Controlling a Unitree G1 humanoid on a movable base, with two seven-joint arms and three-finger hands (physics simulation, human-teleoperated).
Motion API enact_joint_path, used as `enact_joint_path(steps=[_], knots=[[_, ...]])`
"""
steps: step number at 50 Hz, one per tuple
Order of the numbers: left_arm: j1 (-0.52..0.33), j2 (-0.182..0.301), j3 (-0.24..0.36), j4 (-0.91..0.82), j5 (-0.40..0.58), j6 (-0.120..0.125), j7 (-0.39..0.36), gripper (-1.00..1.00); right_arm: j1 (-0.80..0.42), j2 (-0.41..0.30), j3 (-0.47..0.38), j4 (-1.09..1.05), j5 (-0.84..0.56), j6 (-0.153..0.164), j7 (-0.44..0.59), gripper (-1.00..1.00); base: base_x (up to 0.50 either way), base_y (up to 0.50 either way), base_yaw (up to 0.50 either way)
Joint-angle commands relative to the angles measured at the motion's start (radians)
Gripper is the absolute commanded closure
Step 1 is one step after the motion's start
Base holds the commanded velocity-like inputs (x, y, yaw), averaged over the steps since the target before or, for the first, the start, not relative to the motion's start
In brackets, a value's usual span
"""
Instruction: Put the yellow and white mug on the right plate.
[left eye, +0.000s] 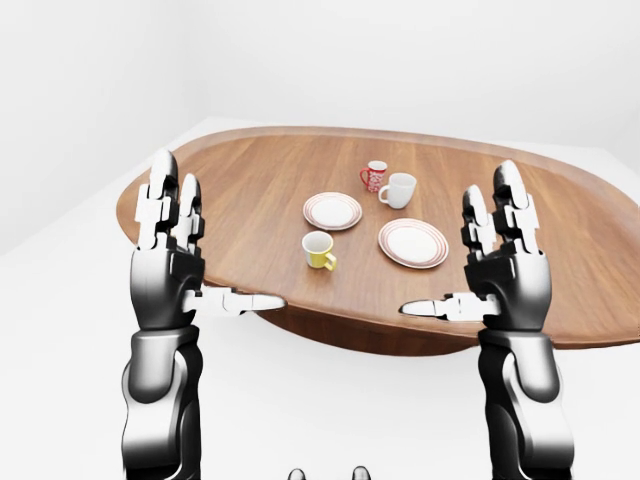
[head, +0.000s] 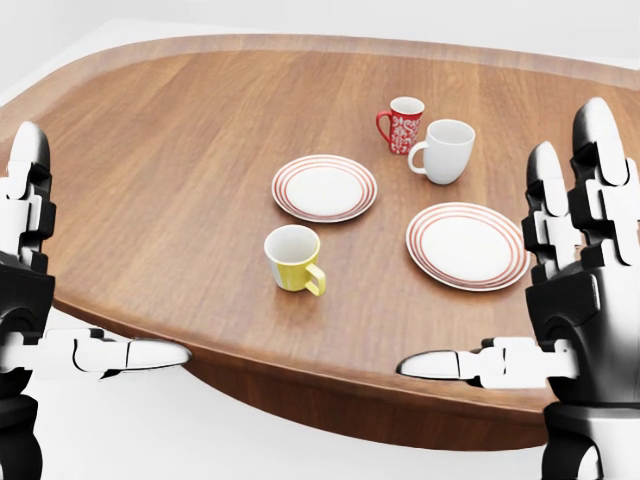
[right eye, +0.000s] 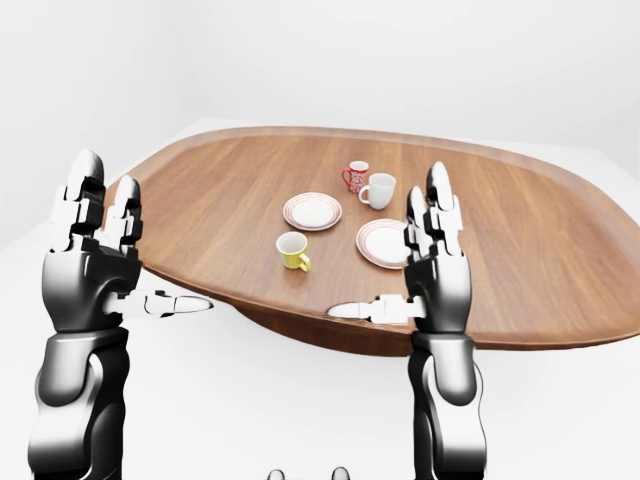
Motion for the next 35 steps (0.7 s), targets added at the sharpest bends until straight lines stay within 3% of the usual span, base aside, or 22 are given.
enact_joint_path(steps=[1, 35], knots=[[-0.002, 0.000, 0.000, -0.006, 0.003, 0.000, -0.004, -1.00, 0.002, -0.003, -0.010, -0.045, 0.054, 0.000, -0.006, -1.00, 0.49, 0.12, 0.00], [-0.004, 0.000, 0.000, 0.004, 0.003, 0.000, -0.004, -1.00, 0.009, -0.004, 0.006, 0.013, 0.007, 0.000, 0.010, -1.00, 0.49, 0.12, 0.00]])
